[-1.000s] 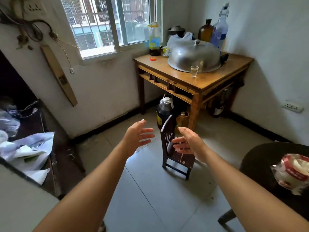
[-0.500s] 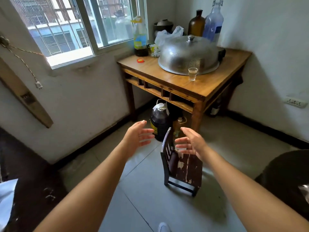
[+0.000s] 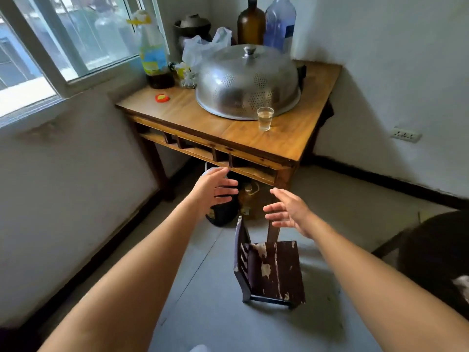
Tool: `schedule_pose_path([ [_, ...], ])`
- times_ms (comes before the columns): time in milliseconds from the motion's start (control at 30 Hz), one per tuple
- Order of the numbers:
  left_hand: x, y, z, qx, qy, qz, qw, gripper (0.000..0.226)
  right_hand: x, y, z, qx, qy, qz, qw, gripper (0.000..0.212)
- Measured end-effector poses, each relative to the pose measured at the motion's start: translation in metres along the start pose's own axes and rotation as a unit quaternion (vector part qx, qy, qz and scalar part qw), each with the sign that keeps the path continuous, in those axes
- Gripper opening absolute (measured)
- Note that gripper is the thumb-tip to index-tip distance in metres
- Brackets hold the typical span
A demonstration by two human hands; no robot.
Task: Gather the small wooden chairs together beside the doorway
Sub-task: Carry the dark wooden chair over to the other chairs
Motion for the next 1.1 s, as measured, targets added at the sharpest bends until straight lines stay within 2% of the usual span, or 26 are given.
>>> schedule_pose_path([
  [233, 0.022, 0.087, 0.015, -0.039, 0.088, -0.132, 0.987, 0.03, 0.002, 0.042, 0.005, 0.034, 0.041, 0.094, 0.994, 0.047],
  [400, 0.035, 0.13, 0.012, -0.089, 0.168, -0.242, 0.951, 0.021, 0.013, 0.054, 0.016, 0.07, 0.132, 0.203, 0.968, 0.046],
  [633, 0.035, 0.127, -0.023, -0.153, 0.284, -0.396, 0.86, 0.023, 0.064, 0.011, 0.042, 0.126, 0.27, 0.365, 0.882, 0.029],
  [800, 0.038, 0.126, -0.065, -0.176, 0.332, -0.435, 0.818, 0.018, 0.108, -0.016, 0.083, 0.16, 0.371, 0.433, 0.806, 0.029],
  [933, 0.029, 0.143, -0.11, -0.2, 0.368, -0.435, 0.797, 0.017, 0.143, -0.011, 0.129, 0.211, 0.446, 0.445, 0.748, 0.033],
  [1033, 0.021, 0.169, -0.14, -0.181, 0.408, -0.425, 0.787, 0.022, 0.16, 0.006, 0.159, 0.248, 0.491, 0.428, 0.717, 0.031],
  [1100, 0.012, 0.184, -0.164, -0.17, 0.442, -0.43, 0.769, 0.025, 0.179, 0.025, 0.179, 0.282, 0.53, 0.418, 0.681, 0.029],
])
Point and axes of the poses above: each hand's wrist, its own y-axis towards the middle knuckle, its own x-axis out of the palm, z = x × y, the point moved 6 cm from there along y, towards the middle knuckle, and after that the axes turned 11 degrees about -y, right-handed, at the moved point
